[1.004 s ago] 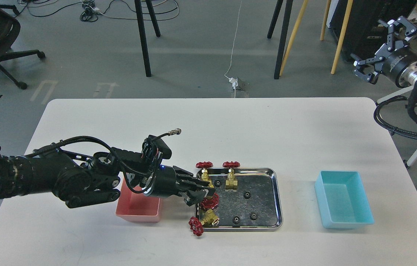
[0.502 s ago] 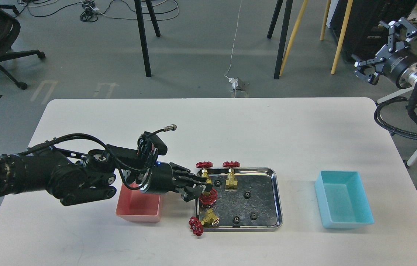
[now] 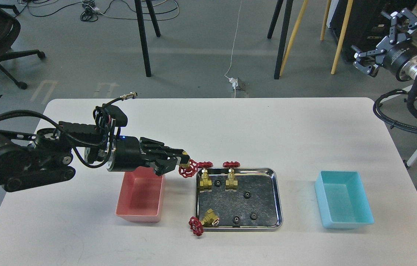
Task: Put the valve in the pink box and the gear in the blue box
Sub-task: 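Lift the valve with the left gripper and carry it over the pink bin, then lower the valve into the pink bin and open the left gripper, then raise the left arm away and reach the right gripper toward the tray, then lower the right gripper onto the small dark gear in the tray and grasp it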
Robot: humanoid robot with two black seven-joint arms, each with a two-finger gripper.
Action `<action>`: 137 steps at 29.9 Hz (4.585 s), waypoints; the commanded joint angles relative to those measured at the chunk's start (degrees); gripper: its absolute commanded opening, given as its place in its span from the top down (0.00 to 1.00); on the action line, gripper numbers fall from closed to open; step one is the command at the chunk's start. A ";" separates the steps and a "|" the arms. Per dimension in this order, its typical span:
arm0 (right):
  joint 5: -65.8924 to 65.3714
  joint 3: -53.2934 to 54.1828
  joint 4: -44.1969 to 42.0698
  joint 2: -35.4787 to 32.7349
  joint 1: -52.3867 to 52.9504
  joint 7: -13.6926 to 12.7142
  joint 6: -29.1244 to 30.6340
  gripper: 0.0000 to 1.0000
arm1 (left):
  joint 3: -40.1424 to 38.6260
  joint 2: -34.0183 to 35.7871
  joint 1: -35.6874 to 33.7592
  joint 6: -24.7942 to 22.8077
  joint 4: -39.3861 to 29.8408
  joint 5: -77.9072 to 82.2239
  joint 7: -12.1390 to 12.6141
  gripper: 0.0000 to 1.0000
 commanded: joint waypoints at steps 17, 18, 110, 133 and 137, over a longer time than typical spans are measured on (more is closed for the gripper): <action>0.03 0.25 -0.03 0.09 2.30 0.00 0.00 0.00 | 0.08 11.02 4.19 3.30 -3.59 5.85 0.00 0.79; 0.12 0.25 -0.03 0.00 2.22 0.00 0.00 0.00 | 0.08 11.02 4.72 3.39 -3.59 5.86 0.00 0.79; -76.77 -48.69 74.76 -17.59 15.49 -3.34 0.00 0.02 | -49.31 -14.20 13.33 -13.93 10.48 -49.25 0.00 0.23; -77.13 -61.36 63.60 6.06 15.05 -3.52 0.00 0.37 | -49.40 -16.40 16.41 -13.84 10.48 -49.08 0.00 0.20; -77.13 -62.68 62.20 6.77 14.70 -3.52 0.00 0.37 | -49.31 -16.40 16.41 -13.84 10.48 -49.08 0.00 0.19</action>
